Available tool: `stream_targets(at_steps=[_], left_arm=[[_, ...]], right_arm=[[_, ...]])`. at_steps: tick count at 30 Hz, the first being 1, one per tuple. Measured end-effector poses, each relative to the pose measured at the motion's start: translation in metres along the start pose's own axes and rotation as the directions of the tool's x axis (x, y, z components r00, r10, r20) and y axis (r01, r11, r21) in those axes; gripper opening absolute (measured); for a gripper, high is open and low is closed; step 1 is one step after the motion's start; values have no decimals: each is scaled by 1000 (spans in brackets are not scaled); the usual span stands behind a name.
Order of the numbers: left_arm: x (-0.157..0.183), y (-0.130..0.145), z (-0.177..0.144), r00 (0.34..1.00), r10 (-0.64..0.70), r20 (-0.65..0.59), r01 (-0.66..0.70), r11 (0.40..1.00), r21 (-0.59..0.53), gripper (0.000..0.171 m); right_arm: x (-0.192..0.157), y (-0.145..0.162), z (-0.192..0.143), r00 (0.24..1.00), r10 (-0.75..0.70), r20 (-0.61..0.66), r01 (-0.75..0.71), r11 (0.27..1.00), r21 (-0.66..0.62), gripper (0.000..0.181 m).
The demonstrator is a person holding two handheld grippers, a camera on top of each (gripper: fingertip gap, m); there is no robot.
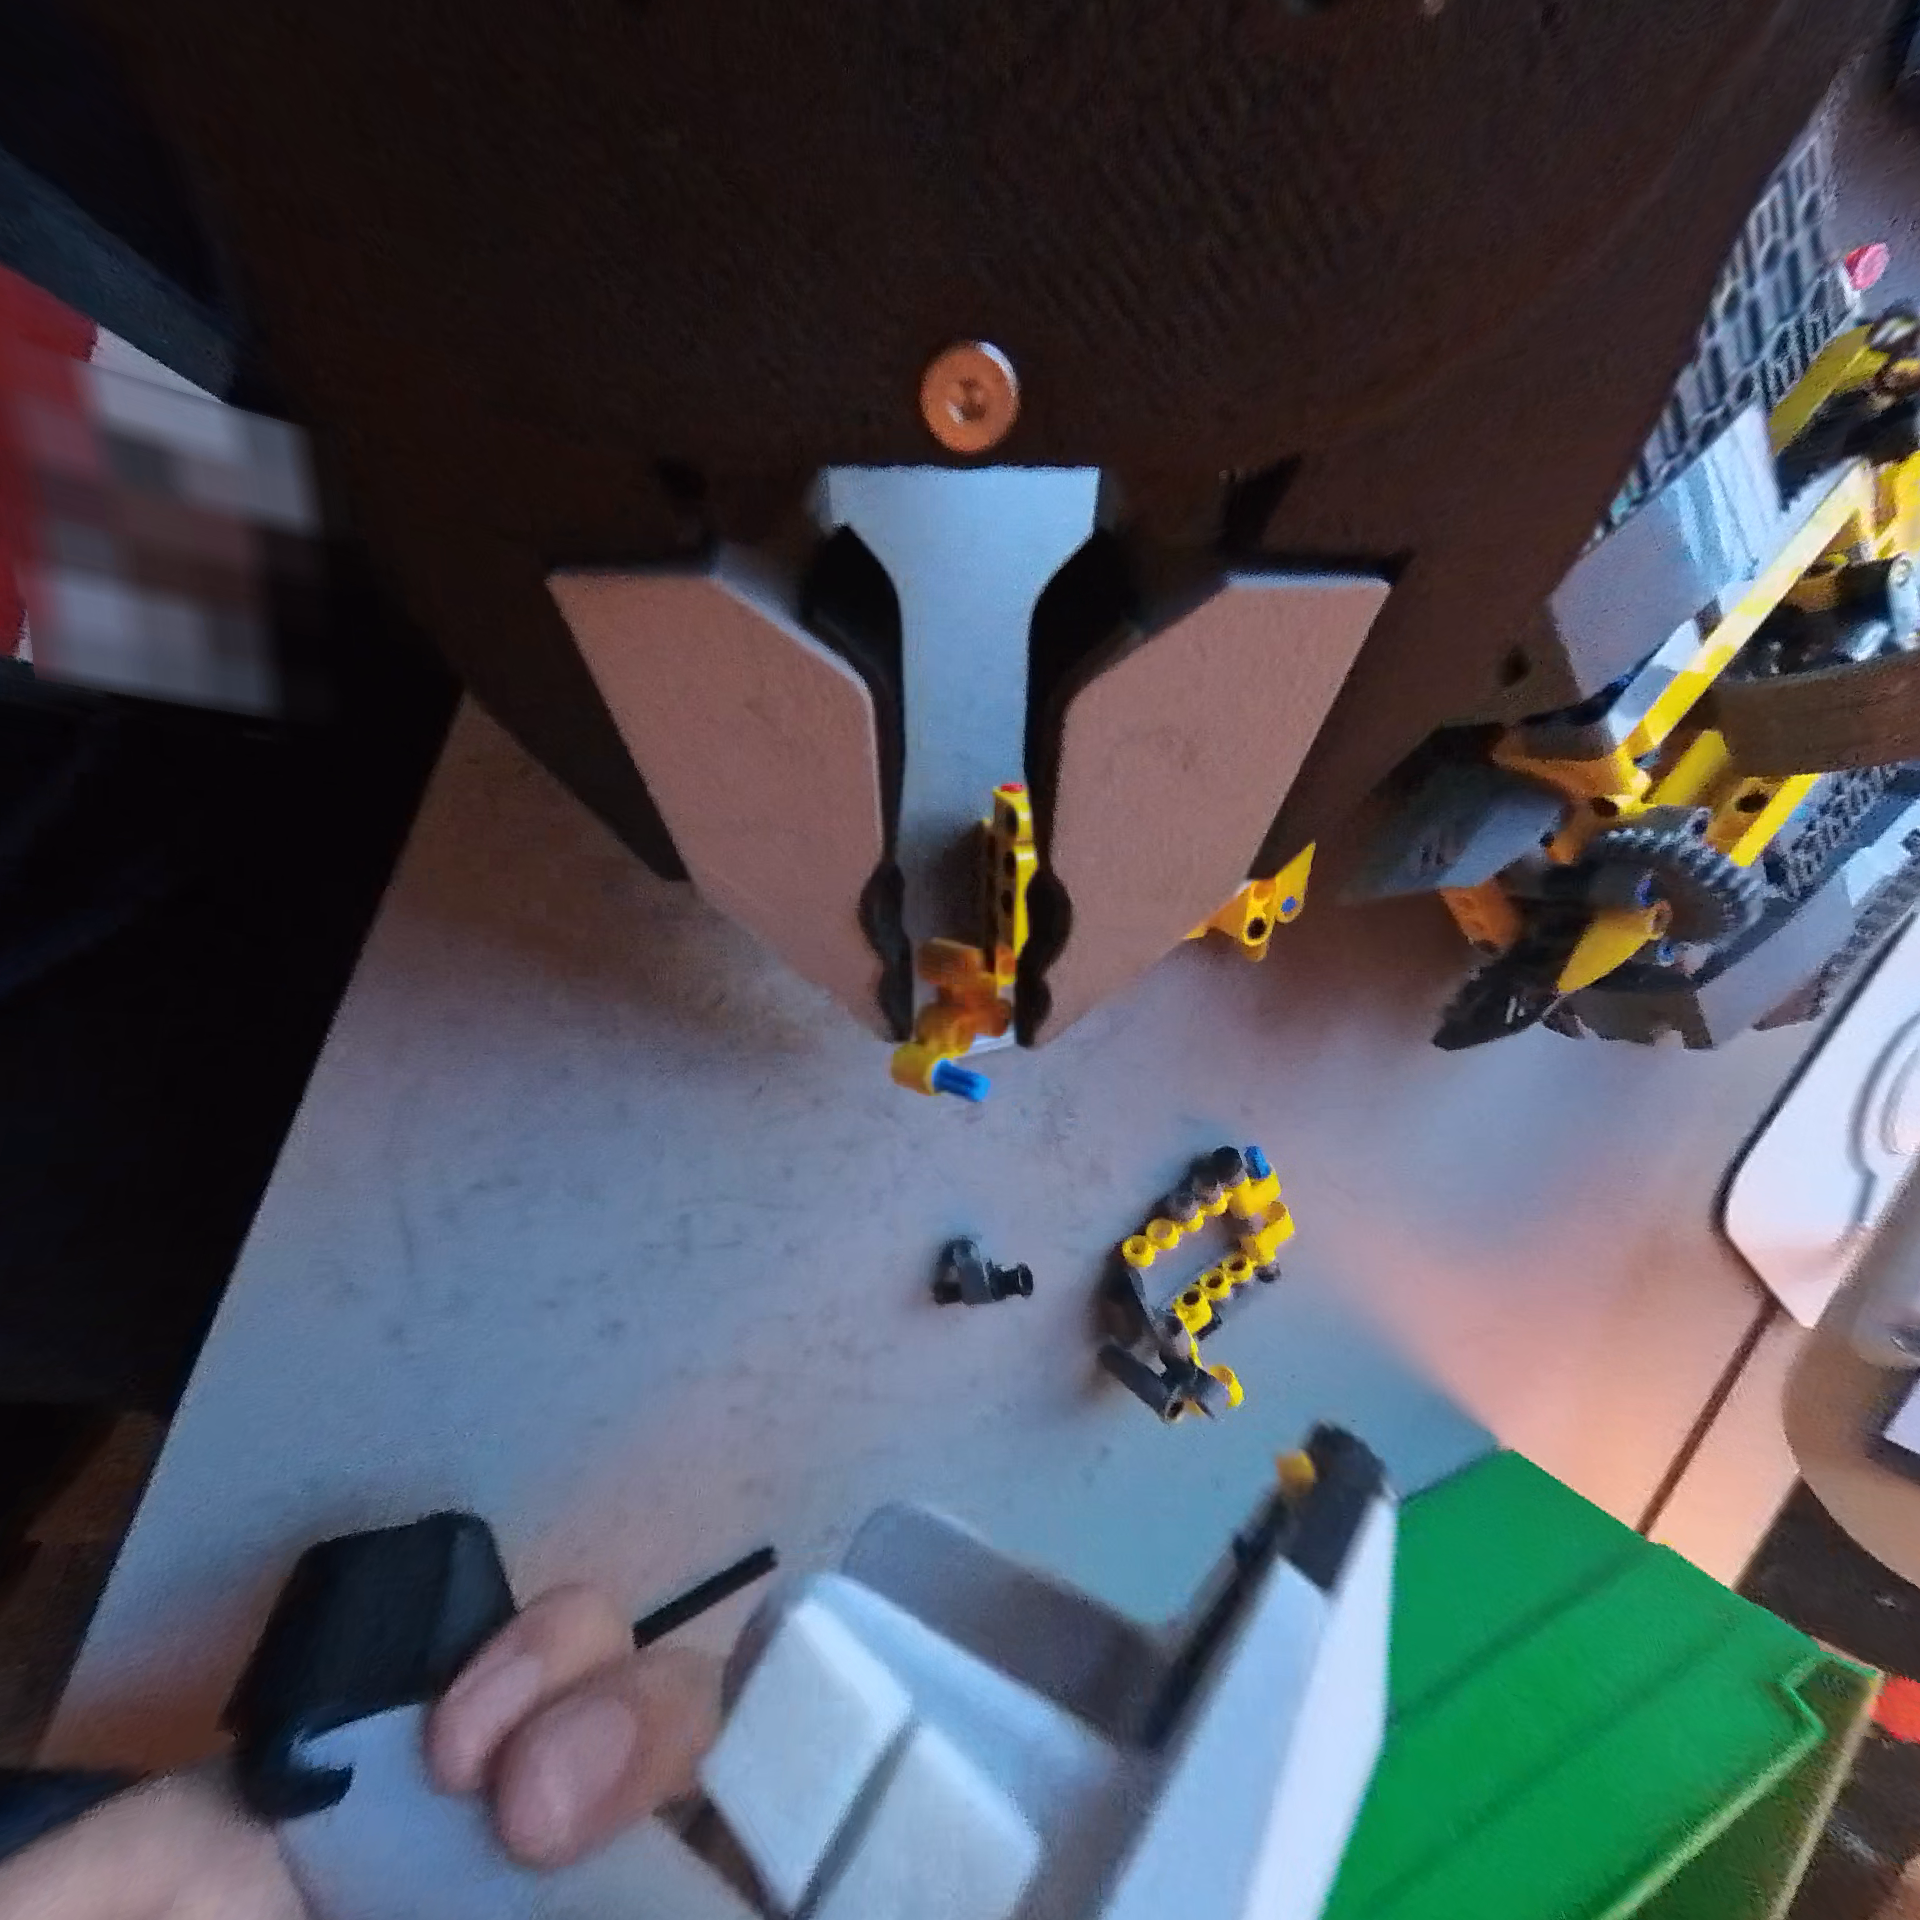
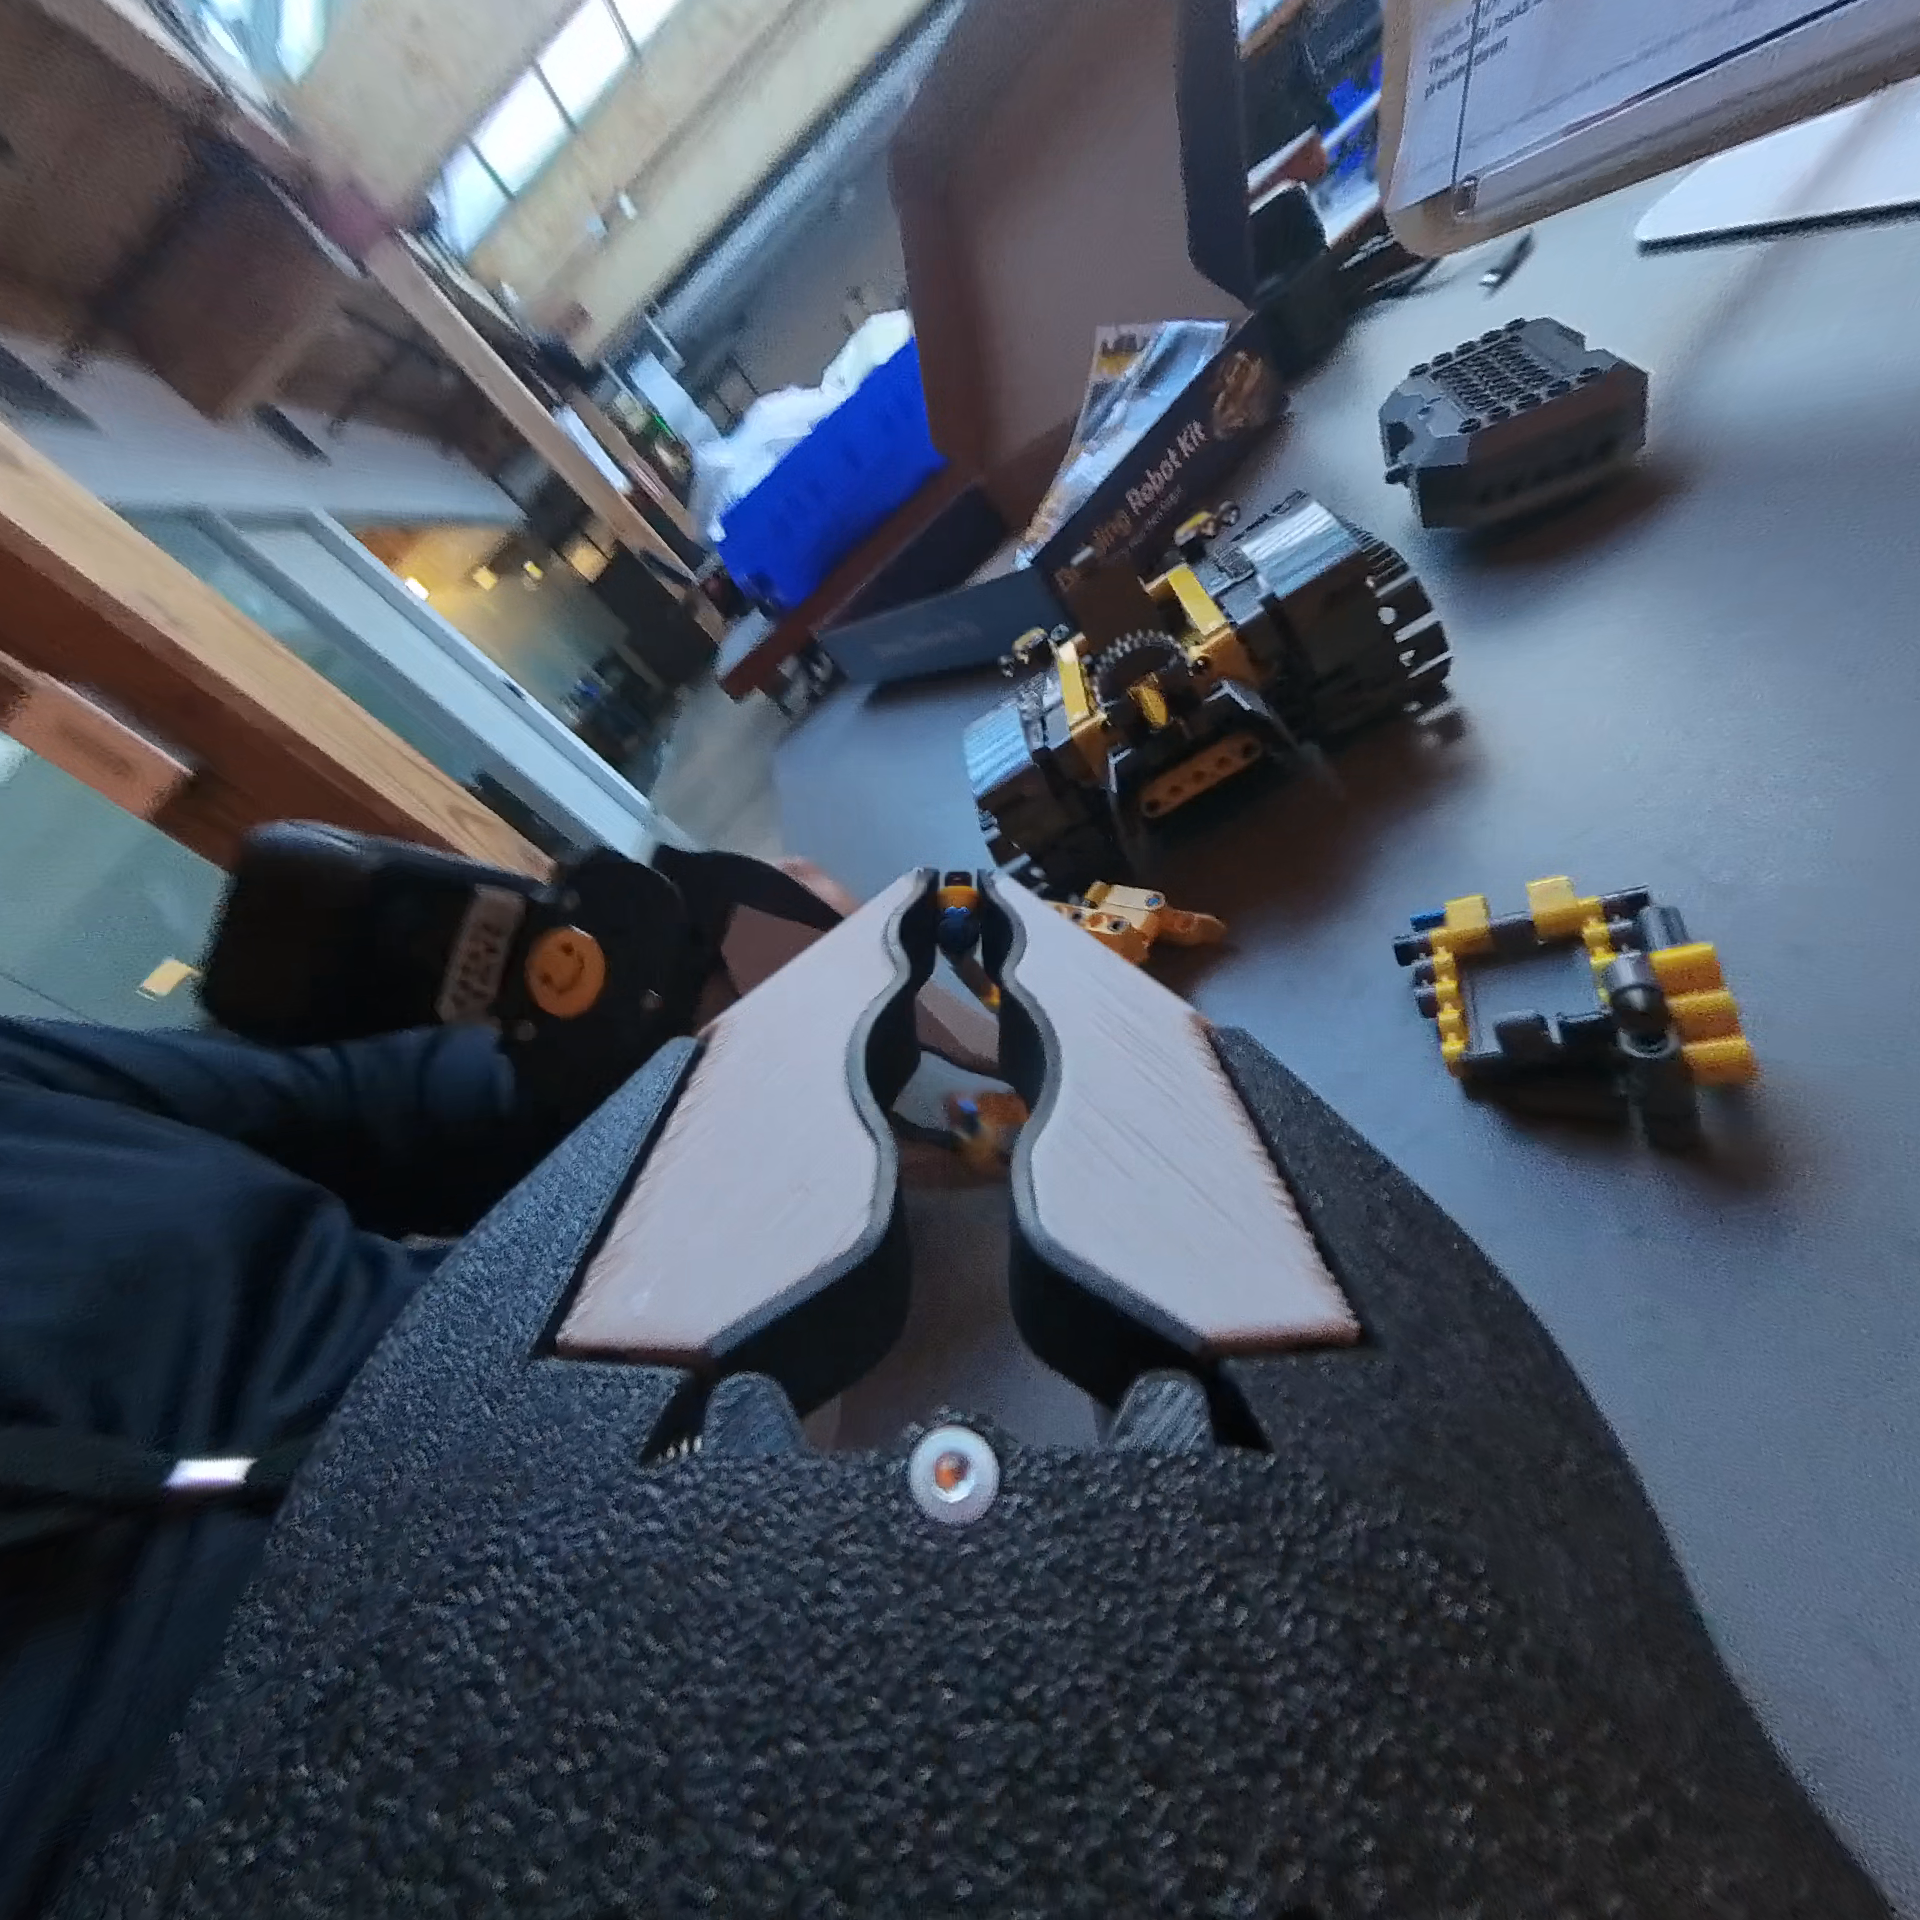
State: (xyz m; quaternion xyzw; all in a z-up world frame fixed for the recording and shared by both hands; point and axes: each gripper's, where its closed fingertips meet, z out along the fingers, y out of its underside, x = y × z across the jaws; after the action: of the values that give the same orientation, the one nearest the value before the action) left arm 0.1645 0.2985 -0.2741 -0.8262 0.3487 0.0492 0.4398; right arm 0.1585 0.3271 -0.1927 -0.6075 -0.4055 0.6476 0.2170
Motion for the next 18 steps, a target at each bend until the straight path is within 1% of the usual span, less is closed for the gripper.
stream_targets(at_steps=[3, 8, 10, 12, 14, 15, 17, 18], left_arm=[[2, 4, 4, 1000, -13, -10, 13, 1000, -15, 23], [4, 3, 4, 999, -28, -35, 28, 1000, -4, 26], [3, 1, 2, 999, -31, -35, 31, 1000, 1, 27], [-1, -2, -1, 999, -37, -22, 37, 999, 14, 30], [-5, -10, -7, 998, -62, -22, 63, 997, 46, 31], [-8, -17, -12, 996, -83, -20, 85, 993, 82, 31], [-13, -30, -21, 991, -129, -25, 131, 979, 156, 31], [-16, -36, -26, 988, -149, -27, 152, 971, 187, 31]], right_arm=[[-3, -5, -3, 990, 116, 83, -120, 992, 42, 4], [-11, -15, -6, 961, 203, 190, -225, 969, 99, 5], [-11, -15, -6, 957, 209, 202, -233, 967, 104, 4], [-14, -13, -4, 962, 184, 200, -205, 974, 91, 5], [-22, -12, -2, 961, 155, 228, -178, 980, 85, 4], [-29, -13, -2, 954, 148, 259, -176, 981, 87, 4], [-45, -17, -2, 920, 163, 355, -208, 974, 91, 5], [-53, -21, -4, 884, 193, 425, -257, 962, 97, 4]])
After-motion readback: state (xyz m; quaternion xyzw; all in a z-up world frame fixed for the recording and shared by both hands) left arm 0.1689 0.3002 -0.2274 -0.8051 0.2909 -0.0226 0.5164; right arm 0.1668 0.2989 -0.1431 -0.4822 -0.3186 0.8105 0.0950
